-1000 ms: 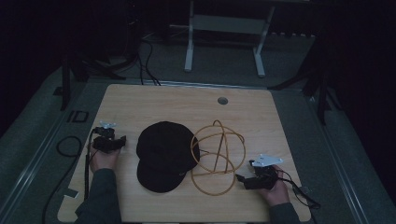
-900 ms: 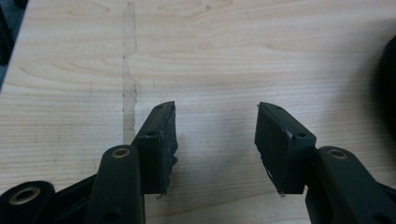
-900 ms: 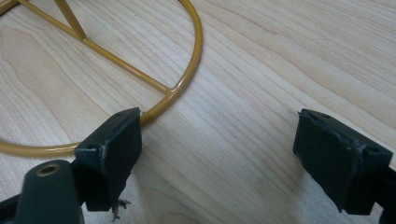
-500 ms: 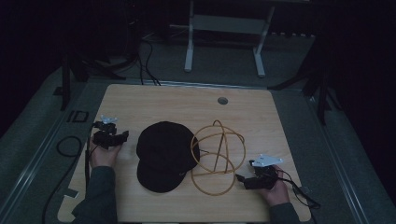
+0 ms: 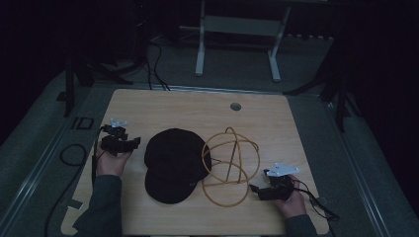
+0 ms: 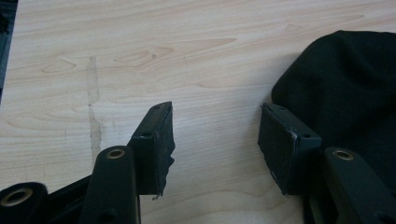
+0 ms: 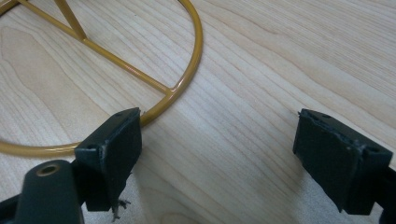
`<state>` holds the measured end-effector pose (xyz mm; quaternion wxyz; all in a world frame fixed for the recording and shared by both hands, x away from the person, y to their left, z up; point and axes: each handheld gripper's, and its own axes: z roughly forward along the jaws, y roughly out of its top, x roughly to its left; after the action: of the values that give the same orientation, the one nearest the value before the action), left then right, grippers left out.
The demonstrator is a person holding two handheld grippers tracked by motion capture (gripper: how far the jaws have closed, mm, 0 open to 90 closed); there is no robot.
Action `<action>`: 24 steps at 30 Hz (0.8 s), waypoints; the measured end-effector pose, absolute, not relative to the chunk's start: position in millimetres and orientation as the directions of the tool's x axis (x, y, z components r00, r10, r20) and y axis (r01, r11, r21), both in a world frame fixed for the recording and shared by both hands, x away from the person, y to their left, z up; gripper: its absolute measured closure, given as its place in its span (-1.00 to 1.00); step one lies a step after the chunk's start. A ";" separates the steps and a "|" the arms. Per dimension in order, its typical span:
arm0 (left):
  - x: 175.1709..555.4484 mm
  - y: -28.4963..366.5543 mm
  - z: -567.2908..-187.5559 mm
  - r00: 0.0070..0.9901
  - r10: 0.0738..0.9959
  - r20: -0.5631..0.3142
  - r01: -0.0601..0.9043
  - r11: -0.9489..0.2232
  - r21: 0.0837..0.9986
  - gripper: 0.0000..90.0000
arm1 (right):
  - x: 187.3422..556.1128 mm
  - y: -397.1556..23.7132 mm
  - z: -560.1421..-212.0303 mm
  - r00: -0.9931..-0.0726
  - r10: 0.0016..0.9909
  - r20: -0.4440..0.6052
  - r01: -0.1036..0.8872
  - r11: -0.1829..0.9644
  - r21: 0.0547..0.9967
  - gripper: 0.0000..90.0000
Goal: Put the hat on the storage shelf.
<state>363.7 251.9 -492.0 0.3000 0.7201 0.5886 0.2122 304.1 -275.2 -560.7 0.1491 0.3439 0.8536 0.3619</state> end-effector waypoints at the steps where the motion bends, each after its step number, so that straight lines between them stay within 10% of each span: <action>1: 363.4 250.4 -491.0 0.225 0.973 -0.050 0.719 -0.130 0.683 0.03 | 304.2 -275.2 -560.7 -0.719 0.695 -0.006 0.479 0.502 0.720 -0.66; 24: 355.9 220.0 -468.7 0.357 0.933 -0.040 0.698 -0.238 0.675 -0.04 | 304.1 -275.2 -560.6 -0.719 0.695 -0.005 0.479 0.502 0.720 -0.66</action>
<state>355.9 220.0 -468.7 0.3091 0.7635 0.5341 0.1903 304.1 -275.2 -560.6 0.1490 0.3439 0.8536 0.3618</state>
